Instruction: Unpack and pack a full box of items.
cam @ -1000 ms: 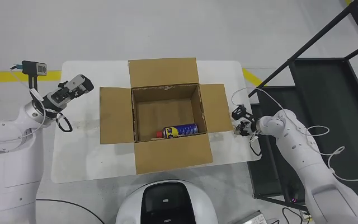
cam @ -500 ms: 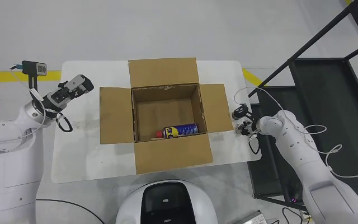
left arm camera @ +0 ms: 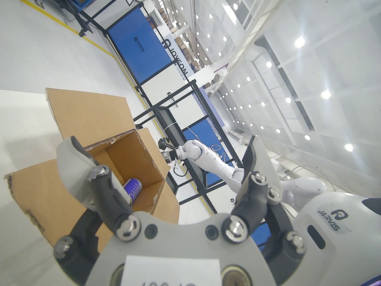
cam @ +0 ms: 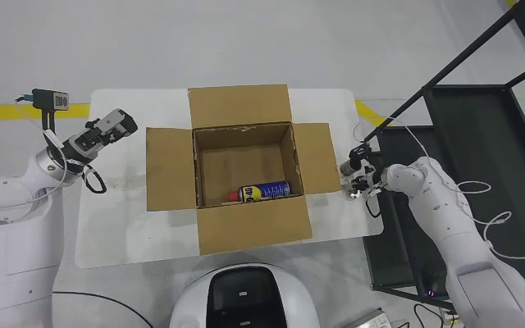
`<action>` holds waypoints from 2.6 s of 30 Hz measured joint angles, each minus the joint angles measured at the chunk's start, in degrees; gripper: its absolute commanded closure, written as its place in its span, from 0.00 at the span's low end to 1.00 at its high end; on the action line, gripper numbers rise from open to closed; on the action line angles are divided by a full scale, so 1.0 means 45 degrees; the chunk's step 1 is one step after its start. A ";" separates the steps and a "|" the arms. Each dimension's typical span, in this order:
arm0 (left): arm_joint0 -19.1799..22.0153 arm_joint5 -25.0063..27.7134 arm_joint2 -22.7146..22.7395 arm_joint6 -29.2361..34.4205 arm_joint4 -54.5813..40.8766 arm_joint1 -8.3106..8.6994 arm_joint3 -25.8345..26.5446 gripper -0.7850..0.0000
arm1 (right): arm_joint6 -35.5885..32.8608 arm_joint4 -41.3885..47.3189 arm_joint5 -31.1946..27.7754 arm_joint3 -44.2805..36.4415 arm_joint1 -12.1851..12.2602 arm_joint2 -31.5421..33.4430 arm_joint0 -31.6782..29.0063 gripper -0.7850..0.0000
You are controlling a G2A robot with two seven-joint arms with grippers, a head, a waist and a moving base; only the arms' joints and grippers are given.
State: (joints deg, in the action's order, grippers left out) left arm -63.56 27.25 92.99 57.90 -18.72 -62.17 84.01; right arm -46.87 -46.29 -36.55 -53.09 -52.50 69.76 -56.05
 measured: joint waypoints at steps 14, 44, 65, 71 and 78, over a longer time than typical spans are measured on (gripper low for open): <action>0.0000 0.0000 0.0000 0.0000 0.0000 0.0000 0.0000 0.00 | -0.1834 0.1727 -0.2115 -0.6560 0.1324 0.3950 -0.3184 0.00; 0.0000 0.0000 0.0000 0.0000 0.0000 0.0000 0.0000 0.00 | -0.0847 0.2026 -0.3260 -0.8843 0.1102 0.1414 -0.1247 0.00; 0.0000 0.0000 0.0000 0.0000 0.0000 0.0000 0.0000 0.00 | -0.1119 0.2023 -0.2638 -0.6199 -0.0697 -0.5764 0.4809 0.00; 0.0000 0.0000 0.0000 0.0000 0.0000 0.0000 0.0000 0.00 | -0.1121 0.2026 -0.2640 -0.6201 -0.0696 -0.5763 0.4808 0.00; 0.0000 0.0000 0.0000 0.0000 0.0000 0.0000 0.0000 0.00 | -0.0807 0.1959 -0.2477 -0.6309 -0.0936 -0.6283 0.4967 0.00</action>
State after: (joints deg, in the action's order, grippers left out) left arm -63.56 27.25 92.99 57.90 -18.72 -62.17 84.01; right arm -50.51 -37.47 -47.69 -81.48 -56.71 41.48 -33.70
